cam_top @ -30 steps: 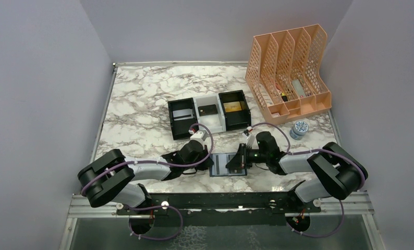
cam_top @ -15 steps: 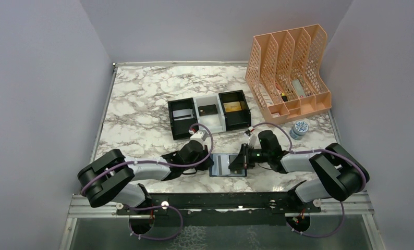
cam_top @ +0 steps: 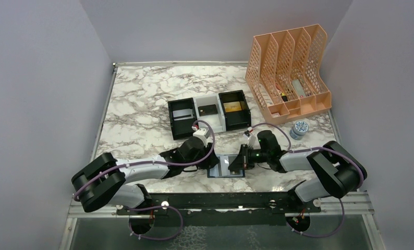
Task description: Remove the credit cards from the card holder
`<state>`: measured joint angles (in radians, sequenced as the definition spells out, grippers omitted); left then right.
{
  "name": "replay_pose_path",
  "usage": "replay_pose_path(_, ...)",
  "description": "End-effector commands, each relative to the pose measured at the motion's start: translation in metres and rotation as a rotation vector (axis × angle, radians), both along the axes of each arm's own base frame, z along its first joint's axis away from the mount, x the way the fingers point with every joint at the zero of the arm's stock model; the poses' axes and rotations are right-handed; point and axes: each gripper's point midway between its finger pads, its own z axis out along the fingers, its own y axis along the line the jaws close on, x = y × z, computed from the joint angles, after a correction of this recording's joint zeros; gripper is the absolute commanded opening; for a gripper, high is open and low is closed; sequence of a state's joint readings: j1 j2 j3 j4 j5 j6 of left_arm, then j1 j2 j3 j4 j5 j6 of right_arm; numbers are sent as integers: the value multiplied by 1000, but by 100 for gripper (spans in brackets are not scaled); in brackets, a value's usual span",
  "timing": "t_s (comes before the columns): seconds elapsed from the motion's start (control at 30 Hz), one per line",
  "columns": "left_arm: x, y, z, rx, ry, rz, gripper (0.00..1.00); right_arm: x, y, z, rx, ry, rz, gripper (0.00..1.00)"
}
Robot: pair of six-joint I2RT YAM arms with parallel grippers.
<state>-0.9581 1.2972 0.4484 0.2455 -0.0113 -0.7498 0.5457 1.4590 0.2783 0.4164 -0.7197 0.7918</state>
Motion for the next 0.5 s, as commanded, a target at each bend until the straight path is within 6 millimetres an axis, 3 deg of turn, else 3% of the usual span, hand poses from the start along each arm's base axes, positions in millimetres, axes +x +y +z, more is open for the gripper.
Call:
replay_pose_path(0.0, -10, -9, -13, 29, 31, -80, 44, 10, 4, 8, 13, -32, -5, 1)
replay_pose_path(0.23, -28, -28, -30, 75, 43, -181, 35, 11, 4, 10, 14, -39, -8, 1)
replay_pose_path(0.47, -24, 20, -69, 279, 100, -11, 22, 16, -9, 12, -34, -72, -45, 1)
